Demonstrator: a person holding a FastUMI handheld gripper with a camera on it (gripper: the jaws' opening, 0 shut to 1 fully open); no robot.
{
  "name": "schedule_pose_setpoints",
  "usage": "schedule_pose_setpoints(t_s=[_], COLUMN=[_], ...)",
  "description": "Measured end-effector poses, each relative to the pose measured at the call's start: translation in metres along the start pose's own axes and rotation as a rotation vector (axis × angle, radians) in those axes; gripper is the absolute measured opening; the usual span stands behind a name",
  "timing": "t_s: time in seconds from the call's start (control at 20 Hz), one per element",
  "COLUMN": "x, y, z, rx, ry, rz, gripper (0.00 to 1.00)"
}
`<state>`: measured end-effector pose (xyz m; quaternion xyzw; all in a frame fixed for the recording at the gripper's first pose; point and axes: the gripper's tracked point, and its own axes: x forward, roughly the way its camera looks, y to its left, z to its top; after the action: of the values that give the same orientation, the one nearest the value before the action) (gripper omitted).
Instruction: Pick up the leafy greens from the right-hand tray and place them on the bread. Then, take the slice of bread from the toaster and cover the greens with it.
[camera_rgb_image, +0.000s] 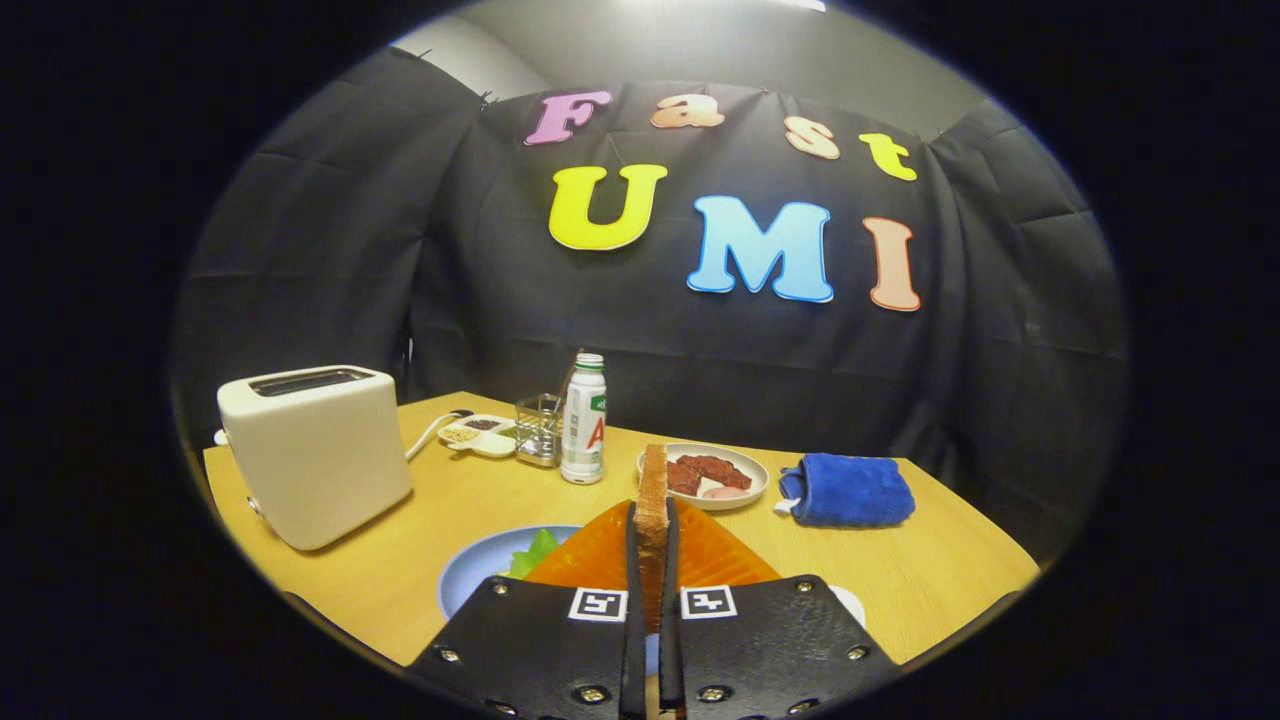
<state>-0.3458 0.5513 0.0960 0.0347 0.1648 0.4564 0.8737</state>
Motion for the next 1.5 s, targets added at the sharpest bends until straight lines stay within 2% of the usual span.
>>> schedule_pose_setpoints(t_s=[0.2, 0.65, 1.1, 1.3, 1.5], x=[0.006, 0.012, 0.013, 0.013, 0.011], y=[0.005, 0.051, 0.094, 0.098, 0.097], z=[-0.014, -0.034, -0.078, -0.085, -0.085], rx=[0.013, 0.047, 0.081, 0.058, 0.093], ry=[0.025, 0.086, 0.277, 0.296, 0.306], rz=[0.006, 0.116, 0.260, 0.265, 0.287], gripper=[0.05, 0.05, 0.05, 0.06, 0.06])
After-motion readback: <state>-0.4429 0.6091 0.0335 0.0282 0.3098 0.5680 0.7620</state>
